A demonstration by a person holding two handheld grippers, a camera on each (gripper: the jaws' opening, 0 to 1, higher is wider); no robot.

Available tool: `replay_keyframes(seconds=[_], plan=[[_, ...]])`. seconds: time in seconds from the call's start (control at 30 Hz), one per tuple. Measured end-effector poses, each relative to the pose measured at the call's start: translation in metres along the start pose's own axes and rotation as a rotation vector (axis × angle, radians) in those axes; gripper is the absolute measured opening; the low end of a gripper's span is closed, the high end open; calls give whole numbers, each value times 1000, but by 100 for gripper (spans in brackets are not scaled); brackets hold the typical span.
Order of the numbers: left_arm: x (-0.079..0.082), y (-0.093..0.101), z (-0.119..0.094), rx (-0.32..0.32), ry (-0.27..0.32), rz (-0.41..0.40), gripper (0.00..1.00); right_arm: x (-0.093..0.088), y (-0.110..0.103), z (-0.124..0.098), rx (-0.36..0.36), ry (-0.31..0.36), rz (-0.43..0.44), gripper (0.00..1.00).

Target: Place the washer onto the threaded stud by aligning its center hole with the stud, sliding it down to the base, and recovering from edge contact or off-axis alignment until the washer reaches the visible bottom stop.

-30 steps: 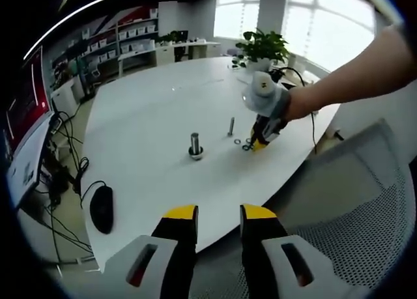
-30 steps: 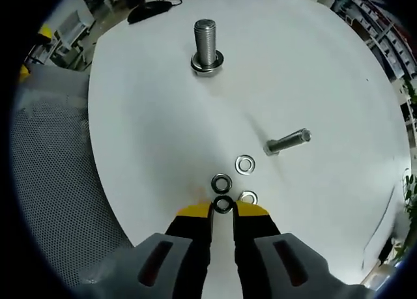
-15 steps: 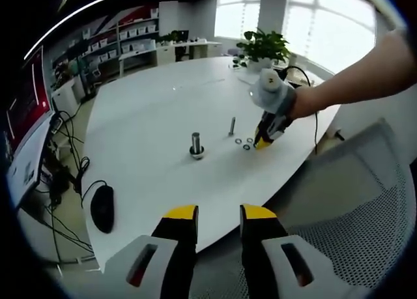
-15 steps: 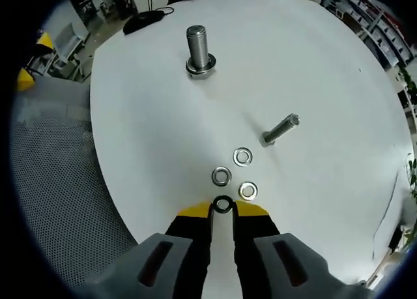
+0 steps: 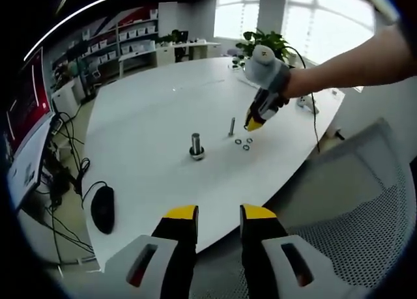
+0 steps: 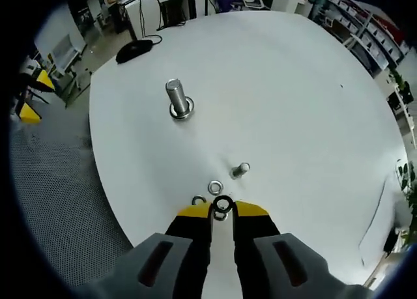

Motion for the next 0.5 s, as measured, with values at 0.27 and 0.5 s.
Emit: replay_keyframes(seconds=[0.27,0.5], plan=[[0,0,0,2,1,0,23,15,8,-5,-17,18,1,13],[0,-1,0,3,-1,-2,23,19,11,-6,-24,24,-8,13]])
Point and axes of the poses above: the point that each gripper's makers call its tool centre point, and the gripper's own axes: z roughly forward along the fingers, y roughly to its right, x roughly out of its top, the point moved 10 cm from there along -z, roughly backward along the fingers, and after that the axes turned 1 degree about y, right-handed, at the moved point
